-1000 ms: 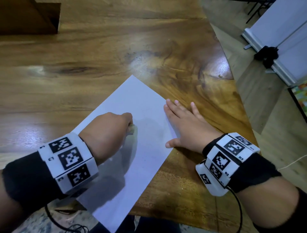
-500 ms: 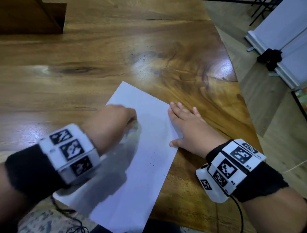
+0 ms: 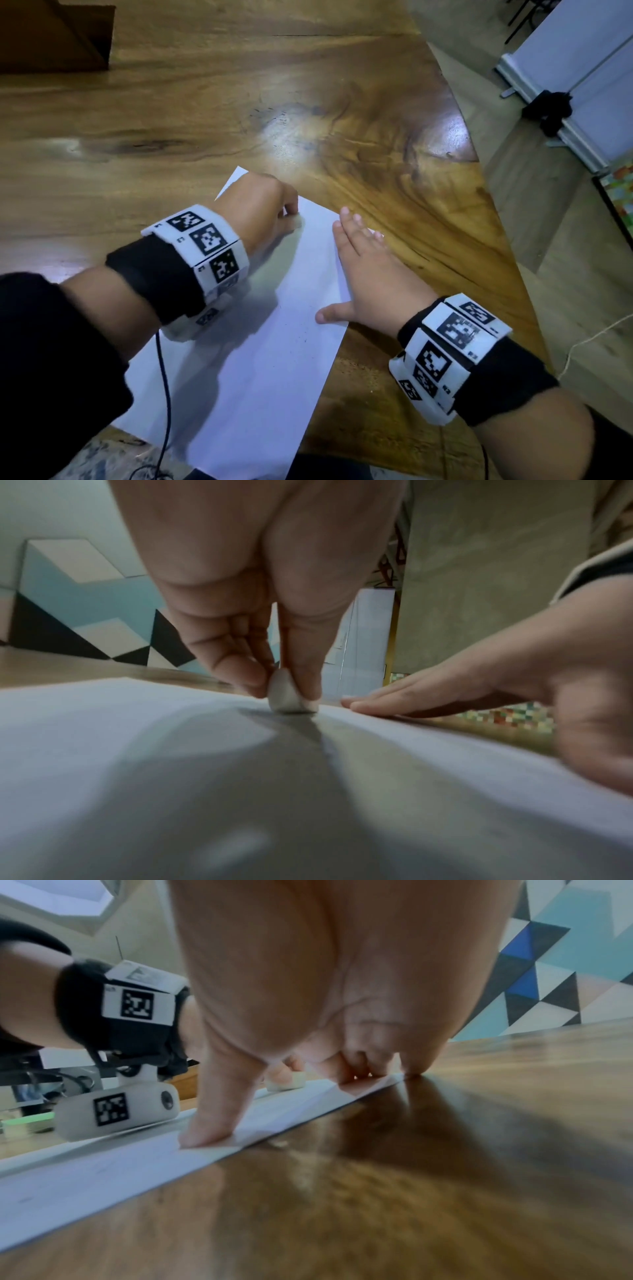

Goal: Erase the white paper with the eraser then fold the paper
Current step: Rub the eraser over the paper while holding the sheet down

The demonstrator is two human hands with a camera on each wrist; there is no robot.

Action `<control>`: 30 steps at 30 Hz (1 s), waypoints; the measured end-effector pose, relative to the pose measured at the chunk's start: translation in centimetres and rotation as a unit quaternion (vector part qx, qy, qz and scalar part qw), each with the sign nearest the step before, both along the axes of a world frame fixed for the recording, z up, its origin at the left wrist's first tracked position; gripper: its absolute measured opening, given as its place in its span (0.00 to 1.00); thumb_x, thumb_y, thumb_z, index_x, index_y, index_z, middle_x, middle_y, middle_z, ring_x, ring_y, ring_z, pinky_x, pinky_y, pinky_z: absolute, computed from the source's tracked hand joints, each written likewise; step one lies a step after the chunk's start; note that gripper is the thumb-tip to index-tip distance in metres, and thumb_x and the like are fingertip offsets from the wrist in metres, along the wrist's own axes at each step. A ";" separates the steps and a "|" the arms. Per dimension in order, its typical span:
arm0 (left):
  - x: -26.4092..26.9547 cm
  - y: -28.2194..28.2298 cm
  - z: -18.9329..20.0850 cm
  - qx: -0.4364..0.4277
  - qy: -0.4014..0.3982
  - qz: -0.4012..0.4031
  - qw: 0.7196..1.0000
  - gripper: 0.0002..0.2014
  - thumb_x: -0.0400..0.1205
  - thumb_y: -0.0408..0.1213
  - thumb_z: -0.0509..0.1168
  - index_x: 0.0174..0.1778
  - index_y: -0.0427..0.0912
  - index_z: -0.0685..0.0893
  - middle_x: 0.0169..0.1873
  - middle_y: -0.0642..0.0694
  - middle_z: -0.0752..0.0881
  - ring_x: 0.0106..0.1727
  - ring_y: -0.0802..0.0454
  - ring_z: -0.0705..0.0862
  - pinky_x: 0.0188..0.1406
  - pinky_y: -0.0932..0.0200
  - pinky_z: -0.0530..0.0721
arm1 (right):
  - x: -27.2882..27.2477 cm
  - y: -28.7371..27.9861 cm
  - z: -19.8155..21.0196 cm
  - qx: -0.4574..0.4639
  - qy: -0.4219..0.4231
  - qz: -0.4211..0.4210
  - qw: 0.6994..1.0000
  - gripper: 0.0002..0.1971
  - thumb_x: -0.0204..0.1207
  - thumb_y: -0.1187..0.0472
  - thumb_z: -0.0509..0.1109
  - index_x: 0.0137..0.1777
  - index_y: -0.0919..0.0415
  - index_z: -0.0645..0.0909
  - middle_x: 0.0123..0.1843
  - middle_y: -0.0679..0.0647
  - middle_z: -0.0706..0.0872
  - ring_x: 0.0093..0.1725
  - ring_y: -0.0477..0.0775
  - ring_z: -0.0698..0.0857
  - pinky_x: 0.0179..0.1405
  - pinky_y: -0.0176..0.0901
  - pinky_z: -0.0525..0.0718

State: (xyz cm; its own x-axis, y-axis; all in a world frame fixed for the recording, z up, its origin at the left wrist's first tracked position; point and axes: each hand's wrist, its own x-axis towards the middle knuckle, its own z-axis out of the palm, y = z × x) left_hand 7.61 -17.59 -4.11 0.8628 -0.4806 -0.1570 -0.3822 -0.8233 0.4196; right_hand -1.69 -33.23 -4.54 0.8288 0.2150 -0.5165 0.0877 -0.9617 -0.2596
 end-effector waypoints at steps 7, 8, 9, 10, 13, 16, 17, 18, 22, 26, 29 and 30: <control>0.7 0.2 0.7 -0.022 0.005 0.017 1.000 0.09 0.73 0.39 0.69 0.45 0.37 0.86 0.33 0.45 0.82 0.38 0.49 0.76 0.39 0.64 0.67 | -0.1 0.1 0.2 -0.005 -0.003 -0.001 1.000 0.63 0.65 0.34 0.72 0.81 0.63 0.30 0.81 0.55 0.24 0.81 0.52 0.29 0.80 0.46 0.34; 1.0 0.0 0.9 -0.031 -0.001 0.030 0.999 0.10 0.73 0.38 0.70 0.45 0.36 0.86 0.32 0.45 0.81 0.37 0.48 0.76 0.37 0.64 0.66 | -0.1 0.1 0.3 -0.005 -0.003 -0.001 1.000 0.63 0.65 0.34 0.72 0.81 0.63 0.30 0.81 0.55 0.24 0.81 0.51 0.29 0.80 0.46 0.34; 1.1 -0.2 1.1 -0.032 -0.005 0.032 0.999 0.09 0.73 0.37 0.70 0.44 0.35 0.86 0.31 0.45 0.81 0.36 0.47 0.77 0.35 0.63 0.64 | -0.1 0.1 0.2 -0.005 -0.004 -0.002 1.000 0.63 0.65 0.34 0.72 0.81 0.63 0.30 0.81 0.55 0.24 0.81 0.51 0.29 0.80 0.46 0.34; 1.0 -0.3 1.1 -0.027 -0.007 0.026 0.999 0.08 0.72 0.36 0.70 0.42 0.35 0.86 0.31 0.46 0.80 0.36 0.46 0.77 0.31 0.63 0.62 | -0.1 0.0 0.2 -0.004 -0.004 -0.003 1.000 0.63 0.65 0.34 0.72 0.81 0.63 0.30 0.81 0.55 0.24 0.81 0.51 0.29 0.80 0.46 0.34; -0.6 0.0 0.7 -0.005 0.024 -0.017 1.000 0.03 0.71 0.34 0.69 0.33 0.39 0.85 0.28 0.47 0.80 0.35 0.48 0.76 0.25 0.70 0.64 | -0.1 0.0 0.1 -0.002 -0.002 0.006 1.000 0.63 0.65 0.34 0.72 0.81 0.63 0.30 0.81 0.55 0.23 0.81 0.51 0.28 0.81 0.47 0.34; -0.8 0.2 0.8 0.013 0.056 -0.042 0.997 0.01 0.70 0.35 0.70 0.35 0.42 0.85 0.25 0.51 0.78 0.35 0.49 0.76 0.36 0.66 0.69 | -0.2 0.1 0.1 -0.010 0.001 0.024 1.000 0.63 0.66 0.34 0.71 0.81 0.63 0.29 0.80 0.55 0.22 0.80 0.51 0.27 0.82 0.49 0.36; -0.2 0.2 1.1 0.006 0.048 -0.032 0.998 0.03 0.70 0.35 0.71 0.37 0.42 0.86 0.26 0.51 0.79 0.36 0.48 0.78 0.41 0.63 0.68 | -0.2 0.1 0.1 -0.012 0.002 0.025 1.000 0.63 0.66 0.34 0.71 0.81 0.63 0.28 0.80 0.55 0.22 0.80 0.51 0.27 0.82 0.50 0.36; 0.5 0.3 1.4 -0.001 0.035 -0.018 0.999 0.04 0.70 0.35 0.71 0.40 0.41 0.86 0.28 0.50 0.80 0.37 0.47 0.78 0.43 0.62 0.68 | -0.2 0.1 0.1 -0.012 0.004 0.025 1.000 0.63 0.66 0.34 0.71 0.81 0.62 0.28 0.80 0.54 0.22 0.80 0.51 0.27 0.82 0.50 0.37; 1.8 0.8 2.4 -0.008 0.013 0.003 1.000 0.06 0.71 0.35 0.71 0.42 0.40 0.85 0.31 0.47 0.81 0.35 0.48 0.77 0.39 0.60 0.69 | -0.2 0.1 0.1 -0.006 0.006 0.021 1.000 0.63 0.66 0.34 0.71 0.80 0.61 0.27 0.80 0.53 0.21 0.79 0.49 0.25 0.82 0.50 0.36; 0.5 1.5 1.9 -0.006 0.022 0.009 1.000 0.07 0.72 0.38 0.71 0.42 0.41 0.84 0.27 0.51 0.79 0.32 0.50 0.76 0.36 0.61 0.69 | -0.3 0.0 0.0 0.012 -0.006 0.014 1.000 0.64 0.65 0.34 0.73 0.81 0.59 0.28 0.80 0.50 0.22 0.80 0.47 0.26 0.82 0.48 0.35; -0.9 1.5 1.1 0.009 0.032 0.011 0.999 0.08 0.74 0.43 0.68 0.43 0.44 0.82 0.29 0.52 0.79 0.31 0.54 0.74 0.32 0.60 0.68 | -0.1 -0.1 0.2 0.004 -0.029 0.032 0.999 0.62 0.62 0.32 0.73 0.82 0.51 0.32 0.82 0.42 0.28 0.81 0.48 0.29 0.81 0.48 0.34; -1.4 1.3 0.8 0.021 0.032 0.007 0.999 0.08 0.74 0.45 0.67 0.44 0.45 0.81 0.32 0.51 0.81 0.34 0.52 0.75 0.33 0.59 0.69 | 0.0 -0.2 0.2 -0.006 -0.037 0.040 0.999 0.62 0.61 0.31 0.73 0.82 0.49 0.33 0.83 0.40 0.31 0.82 0.48 0.31 0.80 0.48 0.35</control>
State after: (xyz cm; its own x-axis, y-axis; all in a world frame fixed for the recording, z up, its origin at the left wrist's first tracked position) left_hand 6.25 -16.26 -3.26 0.8566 -0.4609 -0.2319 -0.3447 -0.8457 0.4073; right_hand -1.66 -33.42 -4.31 0.8451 0.2764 -0.4576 0.1827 -0.9538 -0.2386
